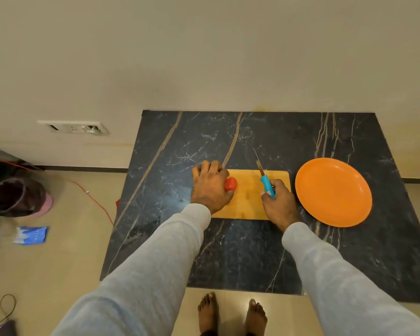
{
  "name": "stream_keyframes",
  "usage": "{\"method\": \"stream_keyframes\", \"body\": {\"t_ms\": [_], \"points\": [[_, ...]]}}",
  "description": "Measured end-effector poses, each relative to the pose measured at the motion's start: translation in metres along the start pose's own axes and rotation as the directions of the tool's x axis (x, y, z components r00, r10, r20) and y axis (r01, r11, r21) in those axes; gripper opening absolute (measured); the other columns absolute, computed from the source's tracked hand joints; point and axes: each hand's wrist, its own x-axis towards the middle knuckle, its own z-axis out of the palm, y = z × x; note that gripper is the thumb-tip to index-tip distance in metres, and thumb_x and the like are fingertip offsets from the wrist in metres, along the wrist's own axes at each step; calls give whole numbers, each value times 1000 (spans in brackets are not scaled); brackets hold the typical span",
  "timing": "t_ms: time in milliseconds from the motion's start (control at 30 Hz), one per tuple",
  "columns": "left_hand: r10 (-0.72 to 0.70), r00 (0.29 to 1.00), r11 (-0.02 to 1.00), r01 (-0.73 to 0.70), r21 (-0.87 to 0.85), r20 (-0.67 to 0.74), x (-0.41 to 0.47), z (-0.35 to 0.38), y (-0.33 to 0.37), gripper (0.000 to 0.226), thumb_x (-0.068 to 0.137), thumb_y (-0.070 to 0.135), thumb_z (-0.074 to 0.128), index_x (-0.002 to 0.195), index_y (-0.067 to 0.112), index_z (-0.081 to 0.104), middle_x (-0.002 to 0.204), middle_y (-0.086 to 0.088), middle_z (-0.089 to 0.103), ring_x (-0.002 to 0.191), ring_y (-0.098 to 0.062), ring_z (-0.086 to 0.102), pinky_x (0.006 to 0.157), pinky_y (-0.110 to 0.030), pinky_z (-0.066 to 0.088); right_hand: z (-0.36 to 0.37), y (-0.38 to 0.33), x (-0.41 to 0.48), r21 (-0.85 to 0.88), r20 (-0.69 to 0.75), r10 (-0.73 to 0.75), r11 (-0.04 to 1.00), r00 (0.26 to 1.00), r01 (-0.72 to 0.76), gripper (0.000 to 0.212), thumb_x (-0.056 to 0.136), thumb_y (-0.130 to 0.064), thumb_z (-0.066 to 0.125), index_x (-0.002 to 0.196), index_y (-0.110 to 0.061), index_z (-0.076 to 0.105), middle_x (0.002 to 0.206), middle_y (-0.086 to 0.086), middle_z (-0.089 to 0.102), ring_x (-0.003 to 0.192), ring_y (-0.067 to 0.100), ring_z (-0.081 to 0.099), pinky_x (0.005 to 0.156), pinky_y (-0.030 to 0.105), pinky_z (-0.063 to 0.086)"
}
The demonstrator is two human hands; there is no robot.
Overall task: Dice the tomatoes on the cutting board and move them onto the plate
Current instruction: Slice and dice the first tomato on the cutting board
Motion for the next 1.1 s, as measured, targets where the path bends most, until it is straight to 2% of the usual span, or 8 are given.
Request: {"method": "stream_keyframes", "body": {"t_ms": [267, 500, 600, 700, 833, 933, 1033, 1100], "points": [[41, 997, 989, -49, 141, 64, 12, -2, 15, 51, 88, 67, 56, 121, 30, 69, 132, 1, 56, 129, -29, 42, 113, -60, 22, -10, 10, 7, -15, -26, 5, 1000, 1000, -5, 42, 101, -26, 61, 140, -21, 48, 134, 7, 59, 117, 27, 59, 103, 41, 48], [104, 989, 982, -118, 146, 104, 12, -6, 34, 42, 99, 52, 47, 129, 27, 60, 130, 0, 69, 125, -27, 52, 111, -53, 26, -22, 22, 9, -24, -68, -8, 1000, 998, 6, 41, 99, -28, 64, 138, -22, 50, 130, 5, 62, 112, 25, 61, 101, 39, 49], [110, 986, 994, -106, -35, 126, 12, -13, 51, 39, 99, 44, 57, 132, 26, 47, 128, -4, 69, 118, -29, 59, 112, -51, 38, -31, 28, 7, 2, -84, -18, 1000, 996, 18, 41, 99, -26, 64, 137, -21, 51, 129, 5, 62, 110, 25, 61, 101, 41, 50], [111, 971, 971, -62, -230, 210, 14, -17, 67, 40, 95, 35, 69, 129, 25, 51, 124, -4, 68, 107, -27, 64, 97, -43, 56, -40, 34, 4, 52, -85, -14, 998, 996, 18, 38, 99, -24, 63, 135, -20, 51, 127, 6, 62, 106, 23, 60, 98, 40, 51], [148, 935, 945, -38, -325, 321, 16, -8, 78, 30, 92, 28, 75, 121, 29, 65, 123, 3, 67, 109, -23, 63, 95, -35, 56, -50, 44, 0, 62, -93, 3, 998, 996, 3, 35, 100, -23, 62, 133, -20, 51, 125, 5, 61, 99, 19, 56, 92, 34, 49], [147, 935, 924, -12, -383, 324, 20, -3, 85, 31, 92, 28, 76, 123, 30, 71, 125, 5, 62, 111, -22, 61, 98, -37, 56, -51, 54, -4, 71, -88, 6, 997, 996, 0, 34, 99, -21, 62, 132, -18, 52, 122, 7, 61, 98, 21, 57, 89, 33, 49], [123, 940, 902, 28, -430, 317, 26, -1, 90, 37, 94, 27, 76, 130, 28, 70, 128, 4, 62, 114, -21, 62, 102, -39, 57, -48, 62, -7, 79, -63, 13, 997, 998, -8, 34, 99, -20, 61, 132, -17, 53, 120, 7, 61, 99, 24, 59, 85, 31, 48], [52, 949, 865, 112, -489, 310, 27, 2, 92, 44, 92, 27, 80, 134, 26, 66, 125, 4, 68, 111, -20, 66, 102, -41, 58, -45, 66, -9, 83, -46, 22, 996, 999, -18, 34, 99, -21, 61, 132, -19, 53, 120, 5, 61, 99, 23, 59, 86, 33, 50]]}}
